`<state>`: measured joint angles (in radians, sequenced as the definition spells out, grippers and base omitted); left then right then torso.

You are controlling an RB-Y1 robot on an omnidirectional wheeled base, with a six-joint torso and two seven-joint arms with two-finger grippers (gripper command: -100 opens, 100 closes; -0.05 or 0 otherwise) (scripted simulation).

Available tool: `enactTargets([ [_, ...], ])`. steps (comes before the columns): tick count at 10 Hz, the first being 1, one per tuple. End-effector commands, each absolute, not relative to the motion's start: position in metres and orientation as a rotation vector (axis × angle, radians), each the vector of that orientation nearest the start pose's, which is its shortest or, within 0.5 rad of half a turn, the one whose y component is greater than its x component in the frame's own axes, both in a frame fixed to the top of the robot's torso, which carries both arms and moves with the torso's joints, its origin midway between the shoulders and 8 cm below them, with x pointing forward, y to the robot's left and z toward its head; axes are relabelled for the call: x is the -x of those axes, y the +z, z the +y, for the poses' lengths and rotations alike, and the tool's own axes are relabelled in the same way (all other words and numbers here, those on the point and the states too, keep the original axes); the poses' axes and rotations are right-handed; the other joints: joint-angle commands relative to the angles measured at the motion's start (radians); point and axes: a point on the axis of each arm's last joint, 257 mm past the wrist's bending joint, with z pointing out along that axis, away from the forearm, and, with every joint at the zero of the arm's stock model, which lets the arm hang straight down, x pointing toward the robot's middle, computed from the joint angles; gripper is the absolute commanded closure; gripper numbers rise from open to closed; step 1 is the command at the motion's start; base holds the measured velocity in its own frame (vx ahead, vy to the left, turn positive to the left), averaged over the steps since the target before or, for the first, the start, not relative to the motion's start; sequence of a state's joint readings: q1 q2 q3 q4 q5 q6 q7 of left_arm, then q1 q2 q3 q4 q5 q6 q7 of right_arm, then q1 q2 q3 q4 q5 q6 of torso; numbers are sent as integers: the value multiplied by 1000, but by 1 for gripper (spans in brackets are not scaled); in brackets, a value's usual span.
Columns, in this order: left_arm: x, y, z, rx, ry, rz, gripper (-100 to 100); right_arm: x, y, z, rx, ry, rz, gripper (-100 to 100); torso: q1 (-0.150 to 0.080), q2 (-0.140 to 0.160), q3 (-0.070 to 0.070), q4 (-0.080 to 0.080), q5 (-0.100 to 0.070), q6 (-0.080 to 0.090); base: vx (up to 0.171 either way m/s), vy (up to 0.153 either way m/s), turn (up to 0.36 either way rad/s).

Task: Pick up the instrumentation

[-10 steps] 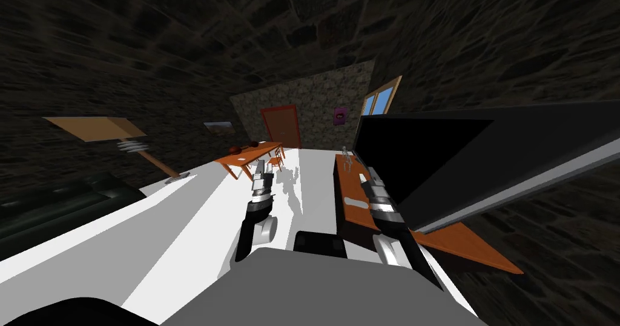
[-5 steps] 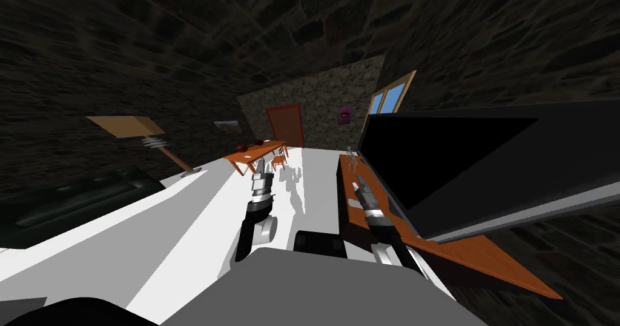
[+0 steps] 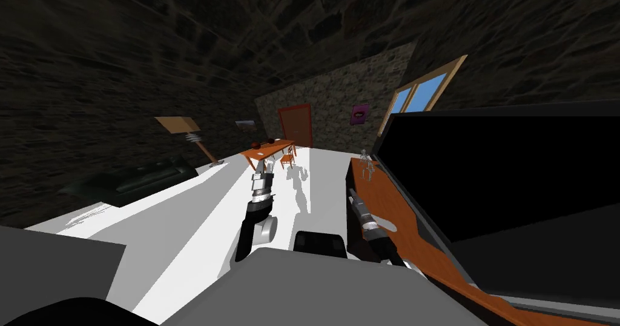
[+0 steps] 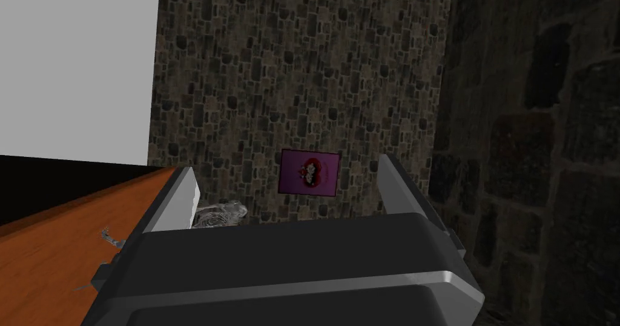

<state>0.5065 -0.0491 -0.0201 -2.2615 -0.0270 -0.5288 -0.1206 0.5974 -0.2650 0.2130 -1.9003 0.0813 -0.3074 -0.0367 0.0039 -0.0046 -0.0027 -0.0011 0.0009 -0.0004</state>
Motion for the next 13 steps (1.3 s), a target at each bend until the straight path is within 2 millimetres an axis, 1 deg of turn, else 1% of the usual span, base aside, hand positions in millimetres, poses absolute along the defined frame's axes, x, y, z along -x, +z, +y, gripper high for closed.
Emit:
enactTargets([
  [1, -343, 20, 275, 630, -1190, 614, 0, -344, -303, -207, -973, 1132, 1527, -100, 0, 0, 0, 0, 0, 0, 56, 70, 281],
  [2, -343, 20, 275, 630, -1190, 614, 0, -341, -311, -206, -984, 1127, 1542, -100, 1, 1, 1, 0, 0, 0, 24, 43, 49],
  [3, -343, 20, 275, 630, -1190, 614, 0, -323, -343, -202, -983, 1089, 1640, -100, 0, 3, 2, 1, 0, 1, 17, 35, 164],
  [4, -343, 20, 275, 630, -1190, 614, 0, -304, -370, -198, -968, 1050, 1733, -100, -1, 4, 2, 1, 0, 0, 29, 41, 306],
  [5, -343, 20, 275, 630, -1190, 614, 0, -299, -380, -200, -982, 1037, 1751, -100, -1, 3, 2, 1, 0, 0, 29, 25, 127],
  [6, -343, 20, 275, 630, -1190, 614, 0, -274, -412, -199, -965, 988, 1858, -100, -1, 3, 2, 1, 0, 1, 25, 27, 182],
  [7, -343, 20, 275, 630, -1190, 614, 0, -273, -414, -200, -968, 984, 1862, -100, -1, 4, 2, 1, 0, 1, 17, 19, 98],
  [8, -343, 20, 275, 630, -1190, 614, 0, -247, -440, -200, -937, 937, 1964, -100, -2, 4, 3, 1, 0, 1, 22, 28, 211],
  [9, -343, 20, 275, 630, -1190, 614, 0, -243, -446, -202, -945, 926, 1975, -100, -2, 4, 2, 1, 0, 0, 23, 17, 103],
  [10, -343, 20, 275, 630, -1190, 614, 0, -216, -468, -203, -901, 881, 2073, -100, -2, 4, 2, 1, 0, 1, 24, 23, 222],
  [11, -343, 20, 275, 630, -1190, 614, 0, -211, -474, -207, -909, 867, 2087, -100, -2, 4, 2, 1, 0, 1, 18, 14, 100],
  [12, -343, 20, 275, 630, -1190, 614, 0, -182, -495, -211, -857, 817, 2187, -100, -2, 4, 3, 1, 0, 1, 22, 22, 190],
  [13, -343, 20, 275, 630, -1190, 614, 0, -175, -502, -215, -867, 800, 2203, -100, -2, 4, 3, 1, 0, 1, 17, 12, 93],
])
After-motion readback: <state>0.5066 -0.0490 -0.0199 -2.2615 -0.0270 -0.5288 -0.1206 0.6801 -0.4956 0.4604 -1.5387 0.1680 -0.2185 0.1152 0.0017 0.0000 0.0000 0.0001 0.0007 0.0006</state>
